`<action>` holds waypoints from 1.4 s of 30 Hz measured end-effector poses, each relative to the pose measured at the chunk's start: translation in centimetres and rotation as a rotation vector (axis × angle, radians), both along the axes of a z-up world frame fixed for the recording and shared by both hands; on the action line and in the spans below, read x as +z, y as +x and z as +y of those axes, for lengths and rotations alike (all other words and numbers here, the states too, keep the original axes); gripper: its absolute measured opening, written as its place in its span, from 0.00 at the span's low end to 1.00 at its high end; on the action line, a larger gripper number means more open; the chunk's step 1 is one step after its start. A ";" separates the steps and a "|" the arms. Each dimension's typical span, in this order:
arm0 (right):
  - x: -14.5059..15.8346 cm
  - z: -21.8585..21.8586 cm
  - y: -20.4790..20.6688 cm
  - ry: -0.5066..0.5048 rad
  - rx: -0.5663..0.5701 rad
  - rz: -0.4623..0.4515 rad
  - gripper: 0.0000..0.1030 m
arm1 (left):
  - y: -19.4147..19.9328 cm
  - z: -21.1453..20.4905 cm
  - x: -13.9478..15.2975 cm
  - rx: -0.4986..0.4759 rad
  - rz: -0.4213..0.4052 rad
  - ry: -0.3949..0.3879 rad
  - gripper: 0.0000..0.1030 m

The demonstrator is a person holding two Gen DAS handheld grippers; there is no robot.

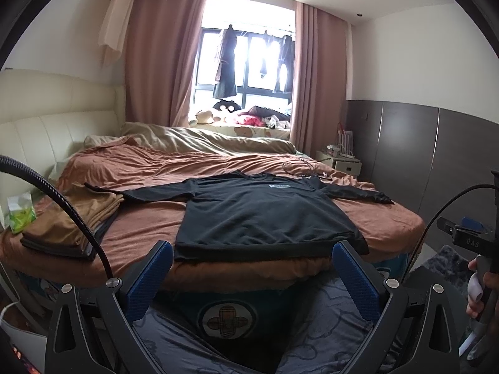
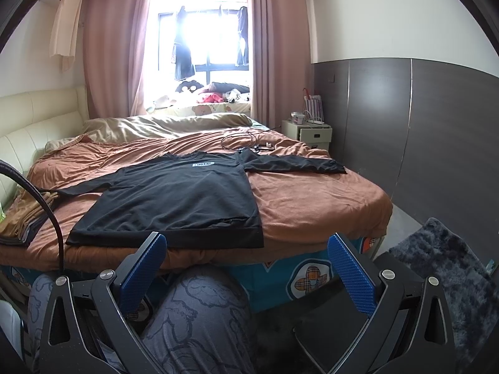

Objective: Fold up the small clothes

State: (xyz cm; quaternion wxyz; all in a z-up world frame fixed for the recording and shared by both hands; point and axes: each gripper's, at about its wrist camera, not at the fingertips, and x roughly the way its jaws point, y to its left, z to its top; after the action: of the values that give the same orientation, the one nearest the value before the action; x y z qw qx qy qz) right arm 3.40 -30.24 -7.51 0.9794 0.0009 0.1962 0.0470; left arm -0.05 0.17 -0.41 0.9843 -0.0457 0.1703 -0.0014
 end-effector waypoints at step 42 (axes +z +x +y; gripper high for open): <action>-0.2 5.7 17.6 0.007 0.002 0.152 1.00 | 16.7 5.6 -2.4 0.041 0.158 0.006 1.00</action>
State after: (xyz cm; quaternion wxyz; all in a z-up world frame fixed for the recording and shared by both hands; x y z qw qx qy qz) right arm 21.01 -24.51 -7.74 0.9616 0.0076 0.2700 0.0485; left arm 16.64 5.76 -2.77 0.9677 -0.0462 0.2467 0.0226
